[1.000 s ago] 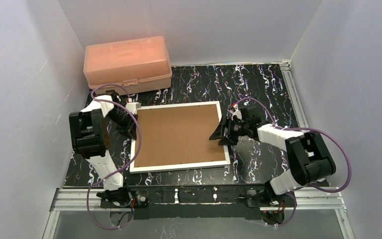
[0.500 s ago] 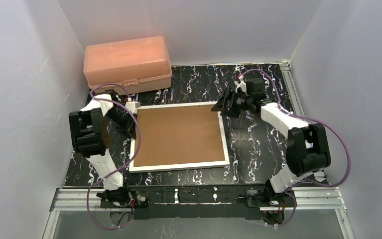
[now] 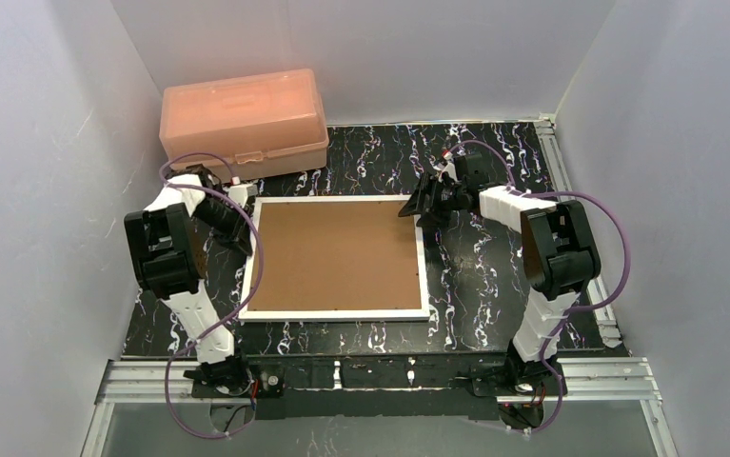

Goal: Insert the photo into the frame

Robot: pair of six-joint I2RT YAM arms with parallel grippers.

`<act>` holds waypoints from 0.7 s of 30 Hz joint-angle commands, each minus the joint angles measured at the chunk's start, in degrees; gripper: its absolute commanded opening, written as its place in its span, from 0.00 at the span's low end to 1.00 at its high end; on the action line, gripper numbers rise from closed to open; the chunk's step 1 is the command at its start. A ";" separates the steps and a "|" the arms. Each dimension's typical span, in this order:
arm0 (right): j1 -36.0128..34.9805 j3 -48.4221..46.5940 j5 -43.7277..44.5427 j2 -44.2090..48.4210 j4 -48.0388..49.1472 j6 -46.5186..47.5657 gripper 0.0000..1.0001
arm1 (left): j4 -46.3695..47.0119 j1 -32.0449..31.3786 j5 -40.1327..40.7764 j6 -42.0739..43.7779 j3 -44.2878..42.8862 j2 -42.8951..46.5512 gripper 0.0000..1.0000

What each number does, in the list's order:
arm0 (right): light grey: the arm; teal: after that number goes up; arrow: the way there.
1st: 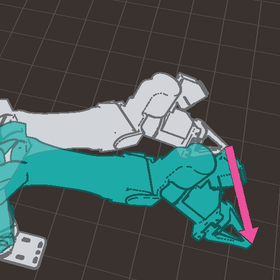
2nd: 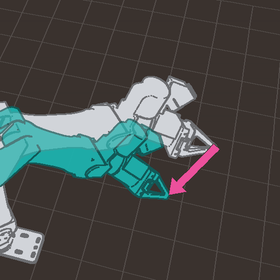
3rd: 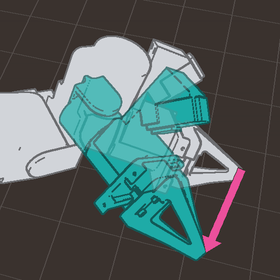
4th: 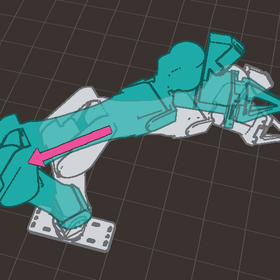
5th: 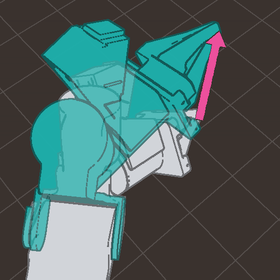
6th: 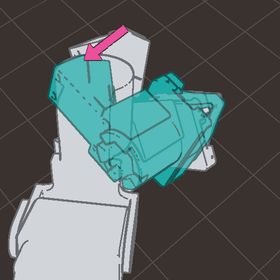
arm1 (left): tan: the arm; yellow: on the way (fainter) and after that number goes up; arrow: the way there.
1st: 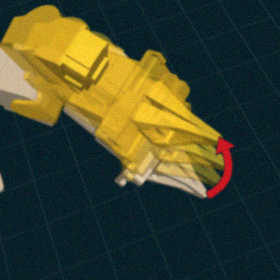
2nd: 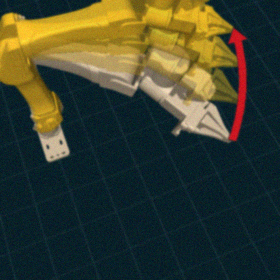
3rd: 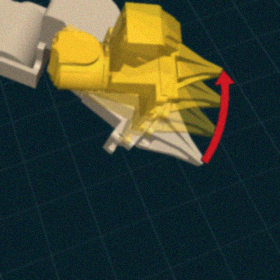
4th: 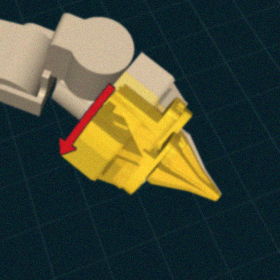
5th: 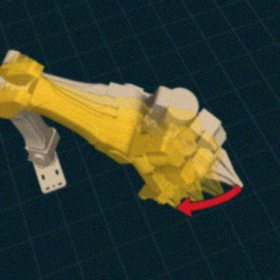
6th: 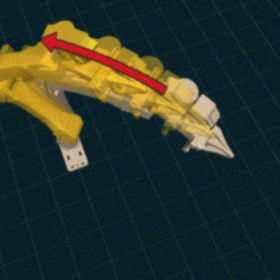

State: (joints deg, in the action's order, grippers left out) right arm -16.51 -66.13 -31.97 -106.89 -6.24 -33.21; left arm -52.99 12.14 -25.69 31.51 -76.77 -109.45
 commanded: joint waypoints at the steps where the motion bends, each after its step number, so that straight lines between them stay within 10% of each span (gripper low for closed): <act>1: 0.42 -1.46 0.49 -0.60 2.63 0.54 0.76 | -4.67 0.98 -6.44 2.61 -1.93 0.89 0.13; 21: 0.30 4.18 -0.98 0.72 4.48 -0.54 0.76 | 1.23 2.71 -4.52 -2.85 -5.31 -7.18 0.10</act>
State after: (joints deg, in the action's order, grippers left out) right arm -16.14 -63.44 -33.41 -106.61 -1.08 -34.15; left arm -52.90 14.90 -30.94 29.17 -82.37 -115.09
